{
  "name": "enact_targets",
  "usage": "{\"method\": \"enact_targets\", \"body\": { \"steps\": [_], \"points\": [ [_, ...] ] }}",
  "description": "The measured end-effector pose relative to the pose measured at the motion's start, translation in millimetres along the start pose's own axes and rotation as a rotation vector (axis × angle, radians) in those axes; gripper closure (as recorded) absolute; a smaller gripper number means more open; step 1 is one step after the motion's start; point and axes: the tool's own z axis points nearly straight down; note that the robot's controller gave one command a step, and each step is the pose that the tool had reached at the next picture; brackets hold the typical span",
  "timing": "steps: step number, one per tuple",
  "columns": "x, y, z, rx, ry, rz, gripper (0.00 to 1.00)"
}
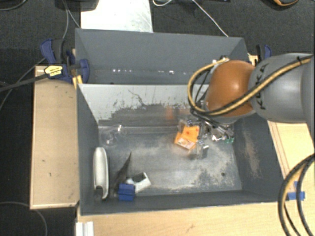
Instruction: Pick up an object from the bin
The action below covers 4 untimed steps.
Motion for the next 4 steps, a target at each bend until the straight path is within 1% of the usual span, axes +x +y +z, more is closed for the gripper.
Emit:
{"method": "enact_targets", "body": {
  "steps": [1, 2, 3, 4],
  "points": [
    [2.0, 19, -17, -0.007, -0.001, 0.135, 1.0],
    [2.0, 19, -17, -0.007, -0.002, 0.136, 1.0],
    [3.0, 18, -95, -0.004, -0.011, 0.086, 1.0],
    [-3.8, 21, -135, -0.006, -0.009, 0.108, 1.0]
  ]
}}
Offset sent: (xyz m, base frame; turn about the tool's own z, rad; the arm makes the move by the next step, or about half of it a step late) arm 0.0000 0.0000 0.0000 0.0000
